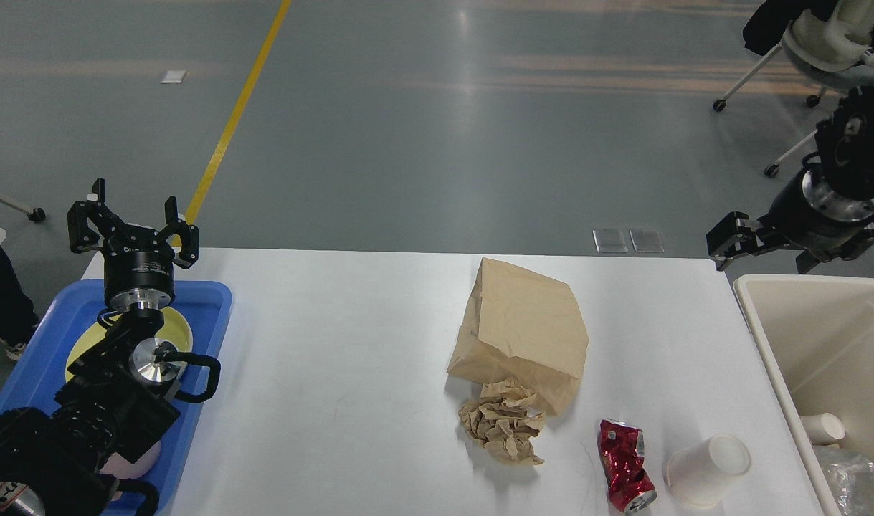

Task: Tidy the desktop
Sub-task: 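Open the right gripper to drop the foil into the bin, then lower the right gripper onto the white paper cup and grasp it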

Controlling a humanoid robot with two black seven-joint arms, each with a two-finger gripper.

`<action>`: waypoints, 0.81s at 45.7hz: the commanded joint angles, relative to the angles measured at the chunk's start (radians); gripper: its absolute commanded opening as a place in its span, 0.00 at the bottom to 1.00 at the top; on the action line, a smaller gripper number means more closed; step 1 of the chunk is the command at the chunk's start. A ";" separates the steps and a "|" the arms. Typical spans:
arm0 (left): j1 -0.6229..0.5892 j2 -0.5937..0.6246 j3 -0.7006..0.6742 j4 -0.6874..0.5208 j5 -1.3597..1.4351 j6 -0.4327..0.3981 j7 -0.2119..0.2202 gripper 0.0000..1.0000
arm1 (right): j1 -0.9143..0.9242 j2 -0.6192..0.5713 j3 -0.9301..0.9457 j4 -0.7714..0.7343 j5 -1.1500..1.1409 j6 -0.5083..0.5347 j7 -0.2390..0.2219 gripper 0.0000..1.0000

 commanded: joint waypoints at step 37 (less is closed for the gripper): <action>0.000 0.000 0.000 0.000 0.000 0.000 0.000 0.96 | -0.362 0.065 0.074 0.015 -0.012 0.095 -0.006 1.00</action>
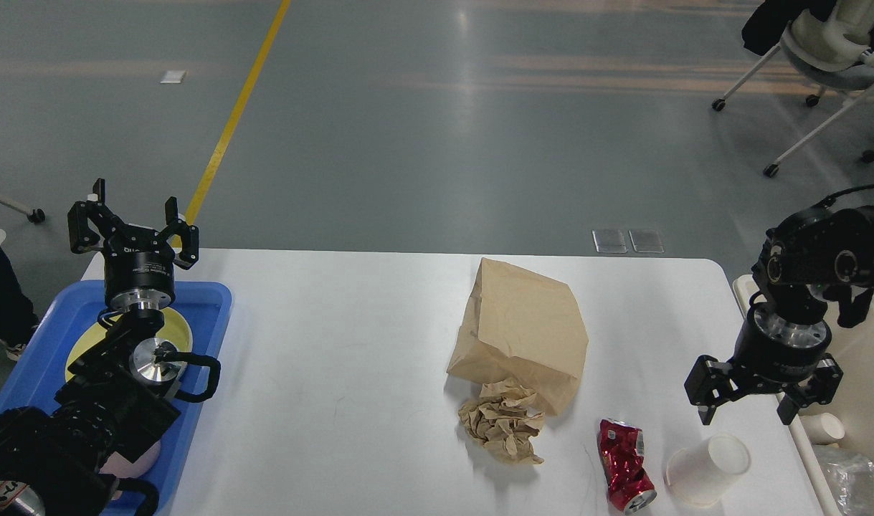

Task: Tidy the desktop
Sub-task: 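Lower the right gripper onto the white paper cup and grasp it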

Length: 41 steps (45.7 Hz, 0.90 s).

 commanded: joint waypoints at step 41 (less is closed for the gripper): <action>0.000 0.000 0.000 0.000 0.000 0.000 0.000 0.96 | -0.207 0.021 0.042 -0.124 -0.004 -0.020 0.001 0.98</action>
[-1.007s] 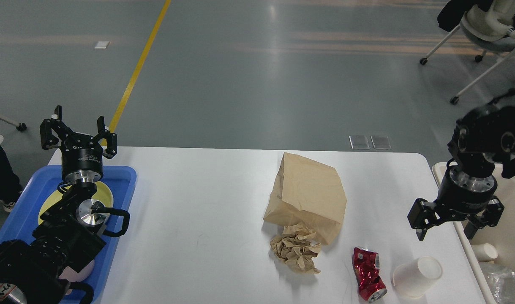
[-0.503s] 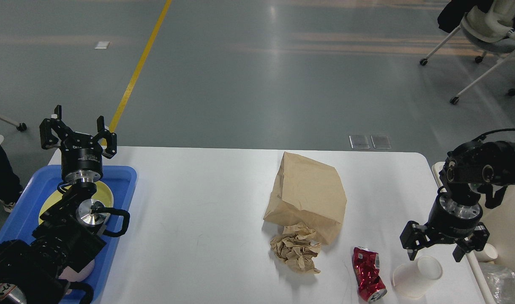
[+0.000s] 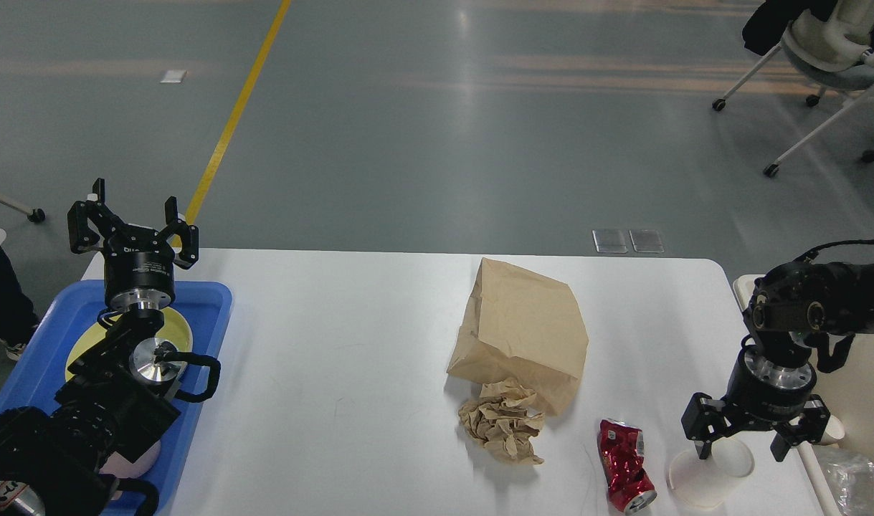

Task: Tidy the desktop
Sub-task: 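Lower the right gripper onto the white paper cup and grasp it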

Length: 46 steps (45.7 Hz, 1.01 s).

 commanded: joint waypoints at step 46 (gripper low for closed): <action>0.000 0.000 0.000 0.000 0.000 0.000 0.000 0.96 | 0.108 -0.069 0.020 0.022 0.017 0.072 -0.001 0.00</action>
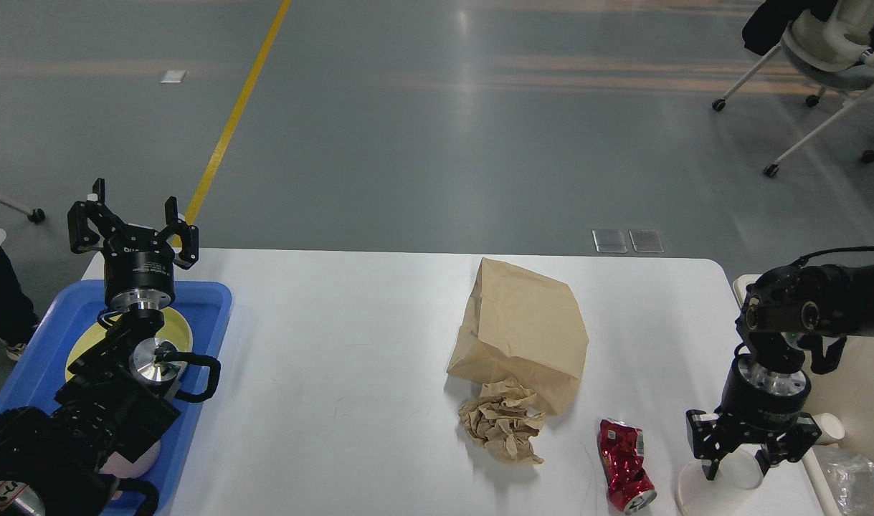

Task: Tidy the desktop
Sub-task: 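Lower the right gripper onto the white paper cup and grasp it, then lift the paper cup and drop it into the white bin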

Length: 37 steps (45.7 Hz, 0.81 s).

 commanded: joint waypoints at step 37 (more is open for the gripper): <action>0.000 0.000 0.000 0.000 0.000 0.000 0.000 0.96 | 0.515 -0.315 -0.039 -0.141 0.001 -0.014 0.001 0.00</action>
